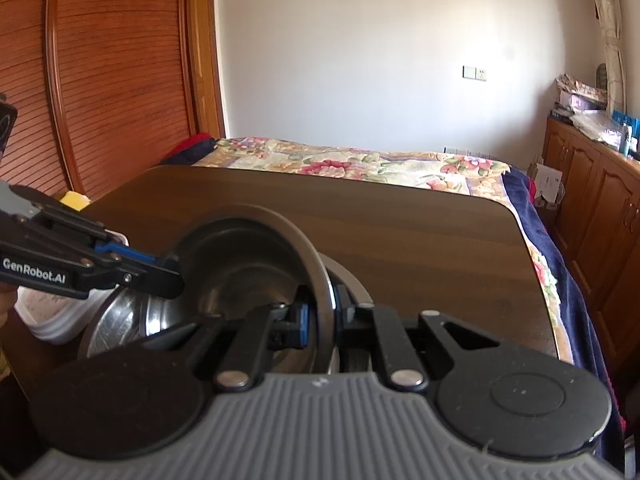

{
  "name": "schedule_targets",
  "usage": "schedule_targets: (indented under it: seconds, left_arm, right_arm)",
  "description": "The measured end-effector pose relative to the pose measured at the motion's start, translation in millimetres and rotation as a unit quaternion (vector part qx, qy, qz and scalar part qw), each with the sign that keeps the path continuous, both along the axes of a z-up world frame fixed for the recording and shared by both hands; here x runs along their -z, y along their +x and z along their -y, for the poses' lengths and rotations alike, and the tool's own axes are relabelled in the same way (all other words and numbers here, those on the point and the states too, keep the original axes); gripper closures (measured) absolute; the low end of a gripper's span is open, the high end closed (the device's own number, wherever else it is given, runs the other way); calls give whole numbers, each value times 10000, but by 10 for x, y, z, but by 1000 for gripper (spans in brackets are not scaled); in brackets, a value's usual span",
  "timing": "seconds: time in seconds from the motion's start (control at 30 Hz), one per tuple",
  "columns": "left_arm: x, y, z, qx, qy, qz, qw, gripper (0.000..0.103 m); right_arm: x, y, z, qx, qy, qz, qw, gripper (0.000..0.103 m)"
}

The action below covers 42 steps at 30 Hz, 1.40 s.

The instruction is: Organize plates and bowls

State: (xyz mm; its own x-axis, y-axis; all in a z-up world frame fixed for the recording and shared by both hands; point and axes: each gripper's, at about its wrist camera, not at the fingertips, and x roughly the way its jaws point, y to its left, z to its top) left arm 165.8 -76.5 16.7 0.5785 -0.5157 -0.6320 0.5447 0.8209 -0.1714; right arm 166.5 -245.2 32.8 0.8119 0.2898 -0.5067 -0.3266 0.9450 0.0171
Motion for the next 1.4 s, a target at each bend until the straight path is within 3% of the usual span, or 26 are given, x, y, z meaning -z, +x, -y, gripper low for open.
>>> schedule_targets:
  seconds: [0.27,0.4,0.5,0.8,0.97,1.07,1.2,1.4]
  left_arm:
    - [33,-1,11,-93,-32,4,10000,90]
    - [2,-79,-43,-149,-155,220,9995,90]
    - [-4,-163,-112,-234,-295,321,9988,90]
    - [-56,-427,-168,-460,-410,700,9956,90]
    - [-48,-547,-193,-618,-453,843,9935,85]
    - [-32,-523,-154,-685,-408,856,9931,85]
    - [-4,-552,-145,-859,-351,899,9916,85]
    - [44,-688,-152,-919,-405,868,9912,85]
  right_arm:
    - [-7,-36,4,5,38,182,9998,88]
    - [-12,-96,34,37,32,430,9991,84]
    - [-5,-140,95,127,245,570,9980,75]
    - [45,-280,265,436,785,732,9933,72]
    - [56,-323,301,612,862,918,9902,69]
    - [26,-259,251,513,683,1073,9906,70]
    - [5,-124,198,357,754,957,9919,88]
    - [4,-29,65,143,579,626,9963,91]
